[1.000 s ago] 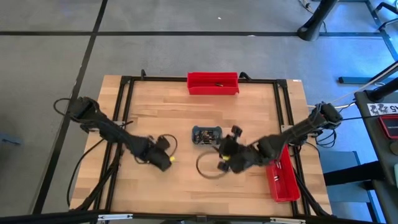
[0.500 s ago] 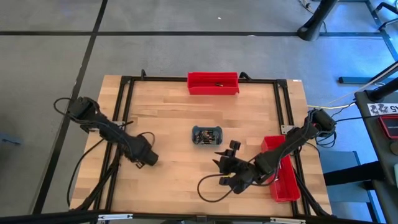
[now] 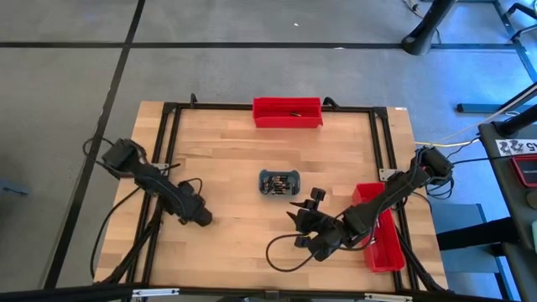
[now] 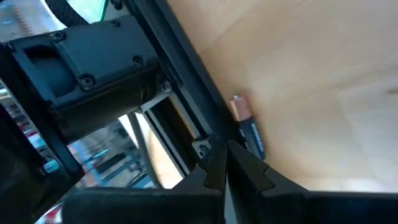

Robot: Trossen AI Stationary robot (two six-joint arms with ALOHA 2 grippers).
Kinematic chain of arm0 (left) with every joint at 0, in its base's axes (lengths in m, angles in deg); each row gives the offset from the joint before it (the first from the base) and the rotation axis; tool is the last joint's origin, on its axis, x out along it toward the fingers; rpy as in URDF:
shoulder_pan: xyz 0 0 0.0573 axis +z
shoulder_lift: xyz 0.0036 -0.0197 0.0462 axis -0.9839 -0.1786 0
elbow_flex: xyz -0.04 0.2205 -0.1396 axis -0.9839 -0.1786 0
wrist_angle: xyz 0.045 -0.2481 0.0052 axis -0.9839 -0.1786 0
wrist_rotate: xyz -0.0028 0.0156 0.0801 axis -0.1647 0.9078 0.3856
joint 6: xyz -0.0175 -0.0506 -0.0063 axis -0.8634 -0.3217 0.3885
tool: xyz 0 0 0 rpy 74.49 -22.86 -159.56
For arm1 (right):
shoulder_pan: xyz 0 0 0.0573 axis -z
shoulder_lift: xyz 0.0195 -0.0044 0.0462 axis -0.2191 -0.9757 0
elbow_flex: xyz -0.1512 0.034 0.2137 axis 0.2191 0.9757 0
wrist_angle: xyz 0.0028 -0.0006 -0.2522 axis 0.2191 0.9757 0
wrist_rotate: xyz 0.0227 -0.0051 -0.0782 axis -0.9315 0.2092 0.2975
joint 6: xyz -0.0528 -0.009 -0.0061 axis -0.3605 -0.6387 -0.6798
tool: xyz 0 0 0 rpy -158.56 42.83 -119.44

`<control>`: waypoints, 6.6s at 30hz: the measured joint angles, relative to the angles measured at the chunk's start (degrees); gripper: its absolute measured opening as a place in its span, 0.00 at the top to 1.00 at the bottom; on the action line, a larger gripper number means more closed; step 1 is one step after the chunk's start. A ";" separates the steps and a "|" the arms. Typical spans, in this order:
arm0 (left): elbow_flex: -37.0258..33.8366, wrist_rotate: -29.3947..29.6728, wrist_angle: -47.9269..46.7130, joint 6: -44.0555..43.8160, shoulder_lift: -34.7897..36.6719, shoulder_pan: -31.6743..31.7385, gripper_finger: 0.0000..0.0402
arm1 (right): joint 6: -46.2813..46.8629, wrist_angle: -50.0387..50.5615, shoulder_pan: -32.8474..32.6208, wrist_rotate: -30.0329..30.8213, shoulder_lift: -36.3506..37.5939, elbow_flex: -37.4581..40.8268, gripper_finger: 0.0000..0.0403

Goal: Sort batteries
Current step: Put the black battery into the blue bin

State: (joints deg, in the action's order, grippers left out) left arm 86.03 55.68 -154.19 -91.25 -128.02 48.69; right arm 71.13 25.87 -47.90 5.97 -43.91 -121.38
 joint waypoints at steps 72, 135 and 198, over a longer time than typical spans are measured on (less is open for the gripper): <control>12.80 20.07 -2.95 -1.02 5.26 -4.20 0.94 | 0.64 0.00 -0.04 -3.67 -0.04 0.03 0.64; 10.68 56.95 73.06 39.96 -4.72 -15.84 0.93 | -22.76 -64.42 9.14 -38.00 -20.23 8.59 0.51; 10.27 56.57 37.70 -9.54 -4.61 -19.63 0.51 | -5.73 -12.77 32.66 -40.28 -3.89 8.57 0.94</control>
State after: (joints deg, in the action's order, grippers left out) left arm 96.31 112.25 -116.49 -100.80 -132.63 29.06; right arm 65.40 13.10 -15.24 -34.31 -47.79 -112.81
